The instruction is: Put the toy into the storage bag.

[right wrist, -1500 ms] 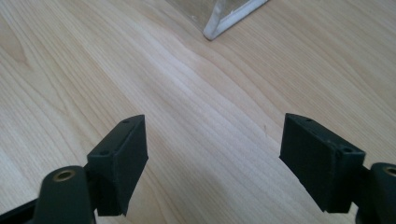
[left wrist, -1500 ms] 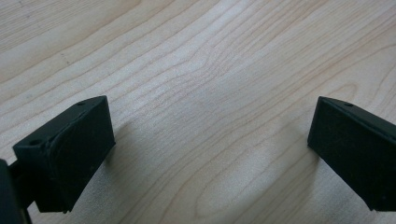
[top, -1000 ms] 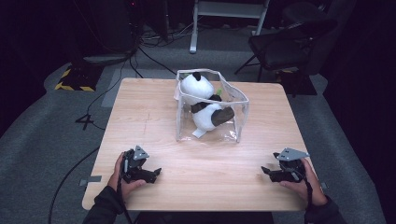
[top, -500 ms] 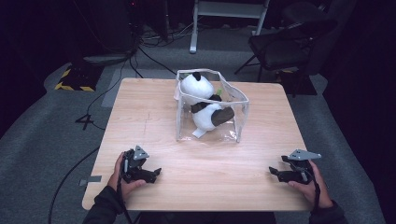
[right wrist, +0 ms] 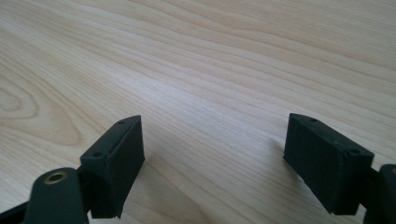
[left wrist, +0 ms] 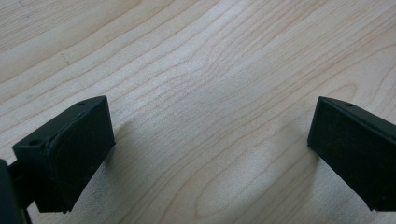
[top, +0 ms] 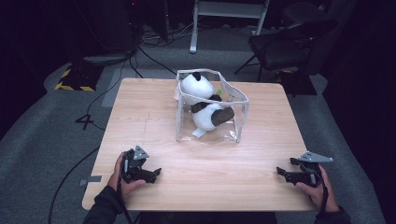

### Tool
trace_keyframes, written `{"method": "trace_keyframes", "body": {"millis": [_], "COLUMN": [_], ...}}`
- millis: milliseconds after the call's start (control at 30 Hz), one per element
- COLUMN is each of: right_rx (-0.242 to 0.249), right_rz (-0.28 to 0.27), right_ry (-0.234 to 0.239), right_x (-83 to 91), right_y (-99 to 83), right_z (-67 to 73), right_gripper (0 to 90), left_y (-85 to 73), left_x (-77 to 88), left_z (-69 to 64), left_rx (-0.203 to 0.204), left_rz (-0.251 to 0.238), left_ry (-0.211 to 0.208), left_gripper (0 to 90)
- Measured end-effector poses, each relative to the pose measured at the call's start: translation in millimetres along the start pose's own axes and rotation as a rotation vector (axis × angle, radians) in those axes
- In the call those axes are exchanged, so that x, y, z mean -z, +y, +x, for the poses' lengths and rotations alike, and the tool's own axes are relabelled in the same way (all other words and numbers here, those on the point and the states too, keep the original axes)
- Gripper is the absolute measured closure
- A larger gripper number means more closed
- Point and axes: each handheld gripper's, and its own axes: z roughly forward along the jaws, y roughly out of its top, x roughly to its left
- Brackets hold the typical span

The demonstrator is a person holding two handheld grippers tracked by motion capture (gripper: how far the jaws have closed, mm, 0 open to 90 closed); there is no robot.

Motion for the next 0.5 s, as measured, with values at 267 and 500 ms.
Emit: {"method": "trace_keyframes", "body": {"millis": [267, 500], "right_rx": [0.007, 0.005], "right_rz": [-0.006, -0.005], "right_ry": [-0.039, -0.042], "right_x": [0.8, 0.7], "right_y": [-2.9, -2.9], "right_z": [-1.6, -1.2], "right_gripper": [19.6, 19.5], "left_y": [-0.1, -0.1], "left_x": [0.0, 0.0], "left_z": [0.1, 0.0], "left_rx": [-0.002, -0.002], "left_rz": [0.0, 0.0], "left_ry": [0.0, 0.0], "left_gripper": [0.5, 0.6]}}
